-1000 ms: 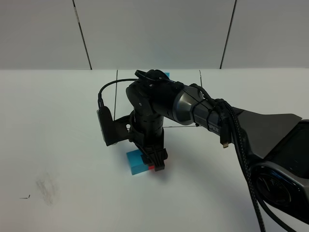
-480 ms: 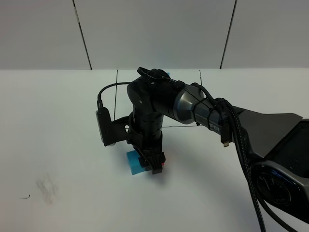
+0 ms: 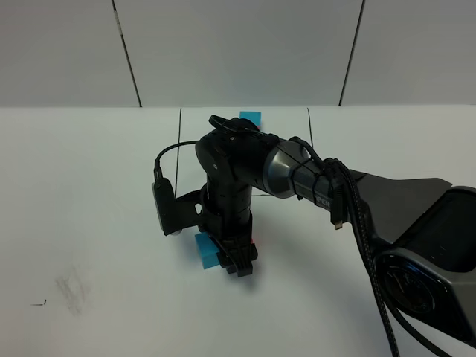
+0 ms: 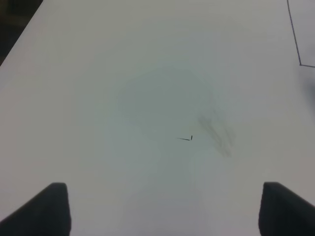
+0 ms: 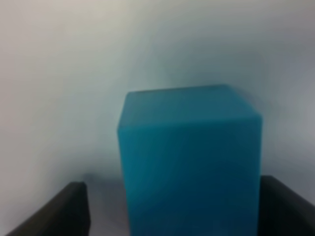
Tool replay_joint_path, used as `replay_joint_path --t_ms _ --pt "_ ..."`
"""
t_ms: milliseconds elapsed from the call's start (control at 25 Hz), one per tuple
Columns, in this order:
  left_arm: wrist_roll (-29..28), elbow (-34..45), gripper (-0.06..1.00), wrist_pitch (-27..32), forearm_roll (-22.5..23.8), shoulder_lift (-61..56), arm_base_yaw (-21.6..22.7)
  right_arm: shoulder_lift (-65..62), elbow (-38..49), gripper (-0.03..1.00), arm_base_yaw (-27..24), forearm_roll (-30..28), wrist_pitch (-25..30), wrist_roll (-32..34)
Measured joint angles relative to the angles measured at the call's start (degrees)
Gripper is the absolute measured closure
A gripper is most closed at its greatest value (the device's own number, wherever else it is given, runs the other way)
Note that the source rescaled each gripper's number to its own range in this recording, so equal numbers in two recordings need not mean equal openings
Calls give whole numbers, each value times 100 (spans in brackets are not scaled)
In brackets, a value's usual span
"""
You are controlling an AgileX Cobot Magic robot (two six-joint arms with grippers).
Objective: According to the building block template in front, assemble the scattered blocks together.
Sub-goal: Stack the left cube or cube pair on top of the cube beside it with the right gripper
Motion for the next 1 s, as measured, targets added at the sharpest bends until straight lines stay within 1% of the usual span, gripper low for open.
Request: replay_joint_path --t_ms 480,560,640,840,1000 --pt "0 0 -6 0 0 0 0 113 0 45 0 56 -96 -6" --pt "0 0 -6 0 0 0 0 113 0 47 0 56 -118 -6" --pt "0 0 -6 0 0 0 0 113 0 51 0 63 -122 -6" --pt "0 0 -6 0 0 0 0 113 0 68 0 68 -122 -6" --pt "0 0 -6 0 0 0 0 113 0 79 0 68 -133 -6"
